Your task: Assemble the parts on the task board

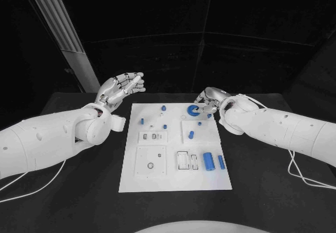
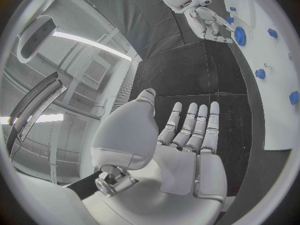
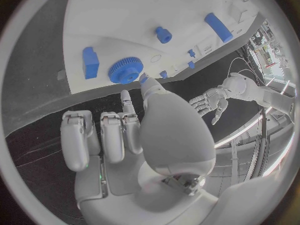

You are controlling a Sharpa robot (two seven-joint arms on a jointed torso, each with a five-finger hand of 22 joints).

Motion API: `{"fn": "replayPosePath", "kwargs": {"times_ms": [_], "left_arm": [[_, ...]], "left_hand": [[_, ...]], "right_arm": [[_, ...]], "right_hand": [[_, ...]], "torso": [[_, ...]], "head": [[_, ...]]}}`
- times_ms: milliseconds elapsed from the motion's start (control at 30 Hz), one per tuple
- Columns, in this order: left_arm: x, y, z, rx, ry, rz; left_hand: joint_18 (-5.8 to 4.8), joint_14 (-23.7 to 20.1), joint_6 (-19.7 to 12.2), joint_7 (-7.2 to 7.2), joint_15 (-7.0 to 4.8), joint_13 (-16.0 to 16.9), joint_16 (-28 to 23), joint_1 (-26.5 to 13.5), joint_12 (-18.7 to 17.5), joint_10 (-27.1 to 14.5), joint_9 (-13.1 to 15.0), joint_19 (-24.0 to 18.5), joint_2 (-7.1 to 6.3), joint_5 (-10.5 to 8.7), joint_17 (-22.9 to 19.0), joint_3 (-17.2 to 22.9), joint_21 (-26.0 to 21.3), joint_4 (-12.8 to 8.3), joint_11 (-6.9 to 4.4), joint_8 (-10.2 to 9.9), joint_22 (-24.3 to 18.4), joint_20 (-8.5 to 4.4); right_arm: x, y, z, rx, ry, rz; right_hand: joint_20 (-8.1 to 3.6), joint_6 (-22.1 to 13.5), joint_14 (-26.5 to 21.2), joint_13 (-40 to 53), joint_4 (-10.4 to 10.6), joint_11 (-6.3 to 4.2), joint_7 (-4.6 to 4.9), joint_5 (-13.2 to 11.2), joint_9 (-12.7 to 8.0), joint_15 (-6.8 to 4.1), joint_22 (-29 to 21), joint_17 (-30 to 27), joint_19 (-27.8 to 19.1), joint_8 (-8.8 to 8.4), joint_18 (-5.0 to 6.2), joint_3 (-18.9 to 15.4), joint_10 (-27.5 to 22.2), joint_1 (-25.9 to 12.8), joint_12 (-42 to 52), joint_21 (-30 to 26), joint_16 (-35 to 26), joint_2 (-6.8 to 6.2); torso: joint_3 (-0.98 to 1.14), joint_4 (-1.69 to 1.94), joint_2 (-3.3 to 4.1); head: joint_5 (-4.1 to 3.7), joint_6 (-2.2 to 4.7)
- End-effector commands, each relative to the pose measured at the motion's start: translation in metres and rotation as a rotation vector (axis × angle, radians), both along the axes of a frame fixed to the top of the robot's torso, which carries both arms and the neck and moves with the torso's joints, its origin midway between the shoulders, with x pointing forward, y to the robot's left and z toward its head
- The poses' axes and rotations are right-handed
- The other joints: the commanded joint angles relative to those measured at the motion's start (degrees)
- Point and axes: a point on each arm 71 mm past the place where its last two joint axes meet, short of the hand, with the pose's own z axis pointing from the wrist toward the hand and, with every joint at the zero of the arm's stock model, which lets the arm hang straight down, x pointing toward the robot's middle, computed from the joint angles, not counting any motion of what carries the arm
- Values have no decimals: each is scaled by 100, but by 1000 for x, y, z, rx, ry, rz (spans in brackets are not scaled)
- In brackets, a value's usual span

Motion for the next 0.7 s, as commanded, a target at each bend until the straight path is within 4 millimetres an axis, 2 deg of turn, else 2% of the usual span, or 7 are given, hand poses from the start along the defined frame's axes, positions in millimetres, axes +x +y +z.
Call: {"fn": "replayPosePath", "kwargs": {"times_ms": [33,700], "left_arm": [[-3,0,11,-59,-136,-19],[-4,1,11,-59,-136,-18]], "left_hand": [[-28,-54,-55,789,-2,-3,-31,11,13,-25,-5,-40,59,10,-3,-23,-35,2,2,37,-7,13],[-30,-58,-61,790,-1,-3,-32,15,14,-28,-5,-46,62,10,-2,-26,-37,1,2,42,-9,13]], "right_arm": [[1,1,-2,-28,25,-13],[5,7,-6,-74,53,-30]], "right_hand": [[16,-86,605,1494,36,41,5,1,-11,46,1508,1508,594,-57,-41,-7,606,-28,15,18,14,-54],[59,-181,605,1494,4,87,53,51,-16,90,1508,1508,594,-73,-41,69,606,49,15,18,14,2]], "torso": [[-1,-6,-3],[1,-4,-1]], "head": [[2,-8],[21,-43]]}}
